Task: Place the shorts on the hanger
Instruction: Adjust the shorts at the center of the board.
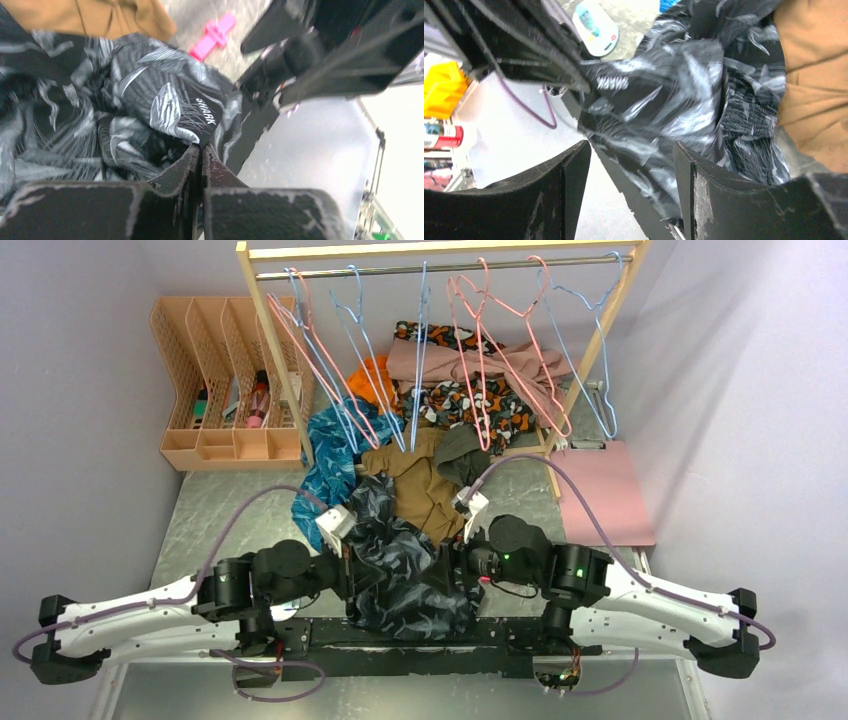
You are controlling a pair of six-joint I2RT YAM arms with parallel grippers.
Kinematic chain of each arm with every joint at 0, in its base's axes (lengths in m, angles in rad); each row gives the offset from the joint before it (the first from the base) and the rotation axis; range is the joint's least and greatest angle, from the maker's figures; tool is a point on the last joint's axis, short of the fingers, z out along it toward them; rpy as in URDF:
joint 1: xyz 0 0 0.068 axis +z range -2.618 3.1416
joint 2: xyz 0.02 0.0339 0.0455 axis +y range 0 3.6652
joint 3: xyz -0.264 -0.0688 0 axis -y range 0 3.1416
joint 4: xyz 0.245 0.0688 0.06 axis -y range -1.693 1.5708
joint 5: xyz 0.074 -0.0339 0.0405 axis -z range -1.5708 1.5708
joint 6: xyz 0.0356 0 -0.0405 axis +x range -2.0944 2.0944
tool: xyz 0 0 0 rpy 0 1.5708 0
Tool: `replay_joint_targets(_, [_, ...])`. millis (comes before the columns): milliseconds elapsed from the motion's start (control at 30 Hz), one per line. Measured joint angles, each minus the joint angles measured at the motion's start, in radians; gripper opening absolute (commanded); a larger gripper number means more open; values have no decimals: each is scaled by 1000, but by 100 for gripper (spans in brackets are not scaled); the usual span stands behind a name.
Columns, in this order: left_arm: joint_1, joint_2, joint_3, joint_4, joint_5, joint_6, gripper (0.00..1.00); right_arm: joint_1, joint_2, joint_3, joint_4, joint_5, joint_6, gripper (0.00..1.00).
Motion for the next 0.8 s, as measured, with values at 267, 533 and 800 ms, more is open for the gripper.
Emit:
replay_joint_targets(267, [0,69,174,-11,-202,-103,7,0,37,148,-43,-126,-118,62])
replay_joint_targets(533, [0,245,228,-56,-304,-293,7,1,129,56,32,-167,-80,60])
replay_joint_targets(800, [0,336,273,-105,-371,-388,7,55,197,53,80,-25,-18,61])
